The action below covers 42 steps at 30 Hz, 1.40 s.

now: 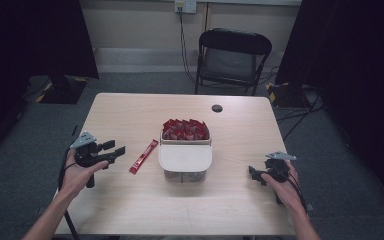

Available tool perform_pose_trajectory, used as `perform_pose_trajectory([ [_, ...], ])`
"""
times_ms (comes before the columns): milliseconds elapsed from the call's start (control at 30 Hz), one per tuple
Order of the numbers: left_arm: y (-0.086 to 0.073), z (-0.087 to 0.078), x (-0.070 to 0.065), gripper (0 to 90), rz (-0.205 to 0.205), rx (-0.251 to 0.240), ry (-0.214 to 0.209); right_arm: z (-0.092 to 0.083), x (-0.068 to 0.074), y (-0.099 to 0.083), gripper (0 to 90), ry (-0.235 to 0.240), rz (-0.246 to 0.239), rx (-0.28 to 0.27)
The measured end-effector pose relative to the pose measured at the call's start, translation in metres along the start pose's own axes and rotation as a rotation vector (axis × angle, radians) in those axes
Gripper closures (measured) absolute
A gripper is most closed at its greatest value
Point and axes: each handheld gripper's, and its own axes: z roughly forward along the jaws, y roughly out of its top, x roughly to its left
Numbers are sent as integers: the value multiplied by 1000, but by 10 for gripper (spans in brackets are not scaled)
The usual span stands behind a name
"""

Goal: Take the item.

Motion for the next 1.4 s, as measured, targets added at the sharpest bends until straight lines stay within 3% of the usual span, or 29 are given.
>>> perform_pose_trajectory([
  [200,2,-10,10,369,-14,-30,30,0,0,0,129,0,0,0],
  [367,-3,-13,22,364,-33,-16,63,0,0,0,129,0,0,0],
  [500,-11,-13,34,366,-35,18,89,0,0,0,129,0,1,0],
  [567,-16,-12,39,346,-29,52,119,0,0,0,129,0,0,0],
  [600,-19,-9,44,341,13,75,178,0,0,0,129,0,0,0],
  [633,-19,-9,44,337,13,75,178,0,0,0,129,0,0,0],
  [667,-23,-4,49,337,-27,102,179,0,0,0,129,0,1,0],
  [700,-25,-2,51,337,-36,123,181,0,0,0,129,0,0,0],
  [800,-29,3,54,333,-16,184,191,0,0,0,129,0,0,0],
  [933,-32,9,55,334,-30,215,193,0,0,0,129,0,0,0],
  [1000,-34,14,55,346,-19,237,201,0,0,0,129,0,-1,0],
  [1067,-36,17,55,335,-11,270,206,0,0,0,129,0,0,0],
  [1100,-39,22,54,322,-2,315,206,0,0,0,129,0,0,0],
  [1133,-40,23,54,294,19,319,213,0,0,0,129,0,0,0],
  [1200,-41,25,53,261,23,316,210,0,0,0,129,-1,-2,0],
  [1267,-42,27,52,235,75,327,211,0,0,0,129,-2,-3,1],
  [1300,-46,29,50,208,73,294,220,0,0,0,129,-2,-3,1],
  [1400,-46,29,49,178,69,293,237,0,0,0,129,-2,-3,1],
])
